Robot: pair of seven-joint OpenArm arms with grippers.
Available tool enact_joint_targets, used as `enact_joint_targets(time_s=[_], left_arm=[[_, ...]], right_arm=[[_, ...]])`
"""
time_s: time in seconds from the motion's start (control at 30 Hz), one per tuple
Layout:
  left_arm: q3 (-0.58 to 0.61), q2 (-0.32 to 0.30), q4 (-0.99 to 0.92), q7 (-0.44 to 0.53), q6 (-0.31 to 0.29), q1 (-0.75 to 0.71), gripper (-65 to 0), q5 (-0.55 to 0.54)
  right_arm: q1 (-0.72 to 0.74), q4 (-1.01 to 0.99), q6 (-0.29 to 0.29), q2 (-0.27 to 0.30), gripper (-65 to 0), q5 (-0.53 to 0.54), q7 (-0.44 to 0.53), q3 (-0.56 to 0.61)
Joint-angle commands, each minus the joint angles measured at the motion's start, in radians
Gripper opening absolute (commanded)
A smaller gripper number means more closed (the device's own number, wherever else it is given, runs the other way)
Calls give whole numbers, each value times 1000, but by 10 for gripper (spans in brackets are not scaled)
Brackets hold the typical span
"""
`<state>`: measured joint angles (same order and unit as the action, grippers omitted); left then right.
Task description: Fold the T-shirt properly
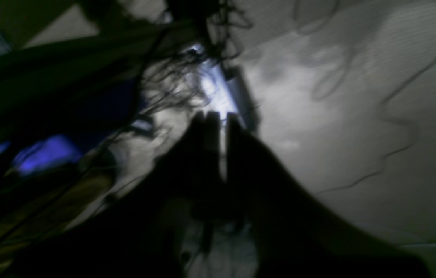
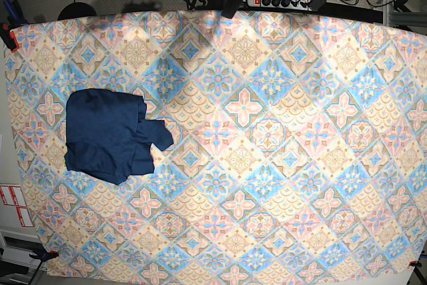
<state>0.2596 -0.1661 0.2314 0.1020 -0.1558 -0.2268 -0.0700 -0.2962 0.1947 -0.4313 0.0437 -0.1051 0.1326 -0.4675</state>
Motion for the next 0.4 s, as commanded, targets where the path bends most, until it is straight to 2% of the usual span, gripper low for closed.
enact_joint_targets(time_s=[0.0, 0.13, 0.37], left_arm=[[8, -6, 0, -2, 17, 4, -650, 0], [11, -5, -4, -6, 26, 22, -650, 2], [10, 0, 1, -3, 26, 25, -650, 0]], right_arm=[[16, -1, -7, -17, -621, 0, 9, -3], [38, -1, -7, -66, -621, 0, 3, -1], [41, 4, -7, -72, -621, -2, 8, 2]])
